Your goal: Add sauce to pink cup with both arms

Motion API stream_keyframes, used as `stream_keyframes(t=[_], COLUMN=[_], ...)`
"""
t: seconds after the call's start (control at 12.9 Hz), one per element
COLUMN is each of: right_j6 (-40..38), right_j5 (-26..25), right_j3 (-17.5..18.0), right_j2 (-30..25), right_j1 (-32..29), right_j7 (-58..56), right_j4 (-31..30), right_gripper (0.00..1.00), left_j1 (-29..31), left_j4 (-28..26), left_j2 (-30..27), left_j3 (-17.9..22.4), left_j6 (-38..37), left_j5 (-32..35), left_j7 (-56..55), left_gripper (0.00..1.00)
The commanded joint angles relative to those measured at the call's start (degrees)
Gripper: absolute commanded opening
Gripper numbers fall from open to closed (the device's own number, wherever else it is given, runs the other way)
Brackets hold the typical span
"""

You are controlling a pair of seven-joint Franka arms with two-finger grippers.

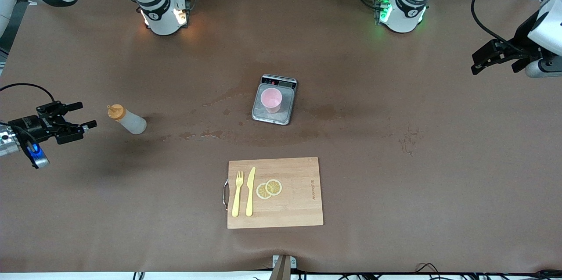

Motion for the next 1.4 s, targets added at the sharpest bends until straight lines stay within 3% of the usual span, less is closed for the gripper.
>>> stream_keyframes(t=[0.0,0.39,0.7,0.85,1.17,1.32], right_j6=[-0.13,4.87,5.93,11.26,28.66,33.69], right_j5=[-2.81,-17.22,-18.55,-21.98,-24.26,-24.36], right_j3=[0.1,0.27,0.27,0.27,0.36,0.45], right_j2=[-3.77,-11.68,-14.58,-19.48,-34.94,-39.27], right_j1=[2.69,9.81,12.27,14.82,17.29,17.73], right_j7=[0.39,-12.24,-13.32,-13.32,-16.65,-17.01], right_j4=[-0.38,-0.99,-1.6,-8.07,-31.34,-36.48], right_gripper=[1.0,1.0,1.0,1.0,1.0,1.0], left_j1=[0.15,0.24,0.24,0.24,0.33,0.33], left_j4=[-0.21,-0.3,-0.39,-0.3,-0.3,-0.3], left_j2=[-0.66,-0.66,-0.75,-0.66,-0.66,-0.58], left_j3=[-0.08,0.27,0.27,0.27,0.27,0.27], left_j6=[-0.15,-0.06,-0.06,0.03,0.03,0.03], left_j5=[0.6,0.25,0.25,0.16,0.16,0.16], left_j7=[-0.6,-0.6,-0.6,-0.6,-0.6,-0.6], left_gripper=[1.0,1.0,1.0,1.0,1.0,1.0])
